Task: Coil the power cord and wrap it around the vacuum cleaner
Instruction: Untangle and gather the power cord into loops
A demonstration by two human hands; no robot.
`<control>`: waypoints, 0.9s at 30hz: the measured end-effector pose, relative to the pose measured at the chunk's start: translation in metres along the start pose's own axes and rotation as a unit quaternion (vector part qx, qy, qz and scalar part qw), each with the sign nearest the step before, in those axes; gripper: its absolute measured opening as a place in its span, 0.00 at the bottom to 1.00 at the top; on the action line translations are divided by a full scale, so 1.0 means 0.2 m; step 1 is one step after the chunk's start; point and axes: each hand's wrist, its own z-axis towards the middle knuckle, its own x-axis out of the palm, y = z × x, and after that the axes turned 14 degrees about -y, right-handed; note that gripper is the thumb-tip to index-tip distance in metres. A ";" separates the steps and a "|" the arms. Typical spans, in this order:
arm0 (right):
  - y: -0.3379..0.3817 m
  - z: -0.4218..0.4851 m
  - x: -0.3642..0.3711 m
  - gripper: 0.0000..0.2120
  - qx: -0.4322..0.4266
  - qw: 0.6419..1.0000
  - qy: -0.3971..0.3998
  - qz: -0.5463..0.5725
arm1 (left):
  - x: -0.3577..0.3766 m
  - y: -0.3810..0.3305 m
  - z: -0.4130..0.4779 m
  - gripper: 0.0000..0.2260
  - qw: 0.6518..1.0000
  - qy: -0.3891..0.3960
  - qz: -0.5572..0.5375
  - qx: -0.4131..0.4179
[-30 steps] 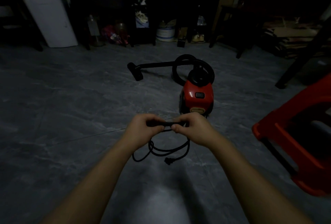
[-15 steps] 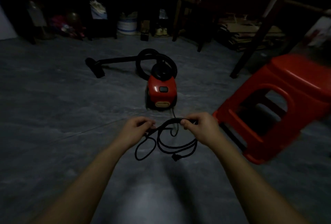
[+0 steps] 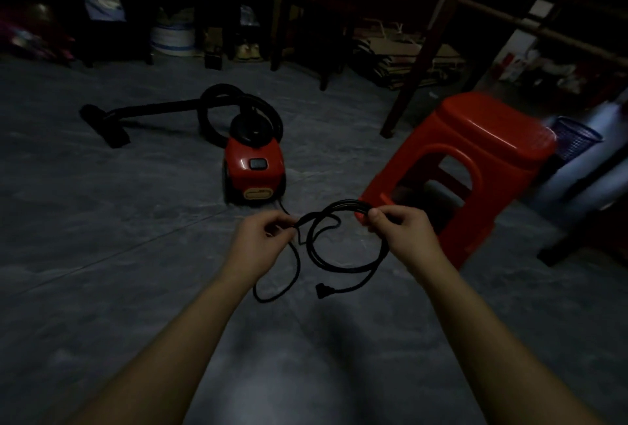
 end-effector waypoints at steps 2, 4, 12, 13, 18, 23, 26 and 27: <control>0.00 0.00 0.01 0.10 -0.003 1.000 0.005 0.001 | -0.04 0.00 0.00 0.11 1.000 0.008 0.004 0.007; 0.02 0.00 0.06 0.10 -0.014 1.000 0.016 -0.002 | -0.10 0.01 0.01 0.12 1.000 0.025 0.011 0.003; 0.16 0.01 0.34 0.11 -0.050 0.997 0.058 -0.009 | -0.38 -0.04 -0.01 0.11 0.998 0.000 0.010 -0.064; 0.19 0.01 0.38 0.11 -0.054 0.996 0.067 -0.003 | -0.42 -0.05 -0.01 0.10 0.997 -0.008 0.014 -0.073; 0.30 -0.01 0.55 0.11 -0.077 0.992 0.098 0.037 | -0.59 -0.07 0.00 0.06 0.994 -0.060 0.020 -0.089; 0.30 -0.03 0.62 0.09 -0.085 0.987 0.125 0.061 | -0.69 -0.09 -0.03 0.06 0.993 -0.063 0.032 -0.092; 0.29 -0.03 0.61 0.08 -0.094 0.986 0.132 0.049 | -0.69 -0.09 -0.06 0.04 0.993 -0.066 0.057 -0.076; 0.30 -0.03 0.60 0.08 -0.099 0.986 0.131 0.039 | -0.68 -0.09 -0.06 0.05 0.993 -0.071 0.063 -0.071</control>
